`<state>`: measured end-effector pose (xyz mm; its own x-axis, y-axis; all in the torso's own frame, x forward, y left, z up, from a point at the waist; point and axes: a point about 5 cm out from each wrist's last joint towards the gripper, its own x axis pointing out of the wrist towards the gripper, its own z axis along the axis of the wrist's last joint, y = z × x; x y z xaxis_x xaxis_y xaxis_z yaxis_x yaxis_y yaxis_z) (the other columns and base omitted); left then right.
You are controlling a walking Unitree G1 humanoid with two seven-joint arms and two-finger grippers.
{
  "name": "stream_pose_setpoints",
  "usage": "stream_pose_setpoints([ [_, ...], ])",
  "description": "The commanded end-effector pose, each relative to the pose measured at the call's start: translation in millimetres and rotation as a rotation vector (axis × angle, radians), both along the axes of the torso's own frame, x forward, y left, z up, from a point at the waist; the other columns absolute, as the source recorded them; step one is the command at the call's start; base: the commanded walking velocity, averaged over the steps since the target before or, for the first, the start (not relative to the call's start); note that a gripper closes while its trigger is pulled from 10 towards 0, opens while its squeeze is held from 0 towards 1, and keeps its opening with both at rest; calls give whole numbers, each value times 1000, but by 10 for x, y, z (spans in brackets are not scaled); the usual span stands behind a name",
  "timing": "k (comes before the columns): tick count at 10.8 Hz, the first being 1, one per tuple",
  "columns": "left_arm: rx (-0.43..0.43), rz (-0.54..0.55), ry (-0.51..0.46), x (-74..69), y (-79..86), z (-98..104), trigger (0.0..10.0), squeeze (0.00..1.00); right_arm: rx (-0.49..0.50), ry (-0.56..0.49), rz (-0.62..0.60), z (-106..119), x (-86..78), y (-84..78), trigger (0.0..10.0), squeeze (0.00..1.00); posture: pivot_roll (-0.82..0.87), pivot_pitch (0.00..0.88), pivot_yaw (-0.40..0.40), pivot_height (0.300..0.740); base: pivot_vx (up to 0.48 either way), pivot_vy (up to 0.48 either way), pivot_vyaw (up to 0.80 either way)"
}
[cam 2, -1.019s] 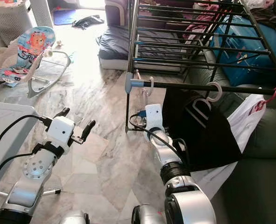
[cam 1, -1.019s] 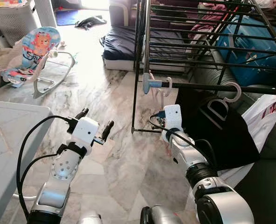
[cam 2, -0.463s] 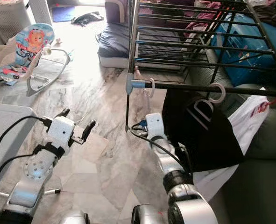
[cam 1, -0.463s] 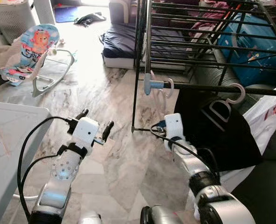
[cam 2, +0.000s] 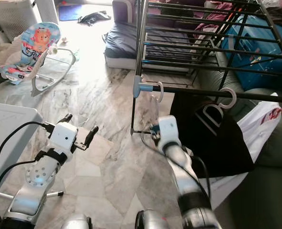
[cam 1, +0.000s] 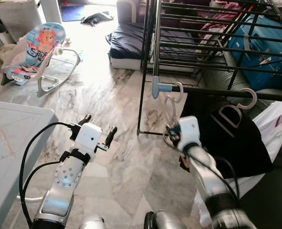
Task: Hang hanger
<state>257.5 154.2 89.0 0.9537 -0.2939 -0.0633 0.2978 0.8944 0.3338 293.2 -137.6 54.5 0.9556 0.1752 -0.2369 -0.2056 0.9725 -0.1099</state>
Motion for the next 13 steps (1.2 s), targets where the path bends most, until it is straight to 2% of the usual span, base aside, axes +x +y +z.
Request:
stream_pose_setpoints([
  [1,0,-5,0,3,-13,3,10000,0,-32,-78,34,124,-39,-14,10000,1000,19,60,-67,740,0,0,0],
  [3,-4,-15,0,4,-61,1,10000,0,9,-70,26,144,-222,-64,10000,1000,13,64,-64,740,0,0,0],
  [5,-2,-14,3,-23,-66,-17,10000,0,3,-91,63,195,-358,-81,10000,1000,0,71,-68,740,0,0,0],
  [6,3,-7,2,-22,-69,-24,10000,0,-3,-95,47,226,-396,-152,10000,1000,-3,73,-70,740,0,0,0],
  [8,4,-7,1,-19,-84,-27,10000,0,7,-131,55,298,-425,-166,10000,1000,-7,72,-68,740,0,0,0],
  [11,11,-3,-3,-7,-67,-12,10000,0,8,-122,47,314,-439,-158,10000,1000,-5,74,-66,740,0,0,0],
  [13,44,42,-7,-21,-36,-7,10000,0,-15,-169,23,392,-446,-185,10000,1000,-7,74,-68,740,0,0,0],
])
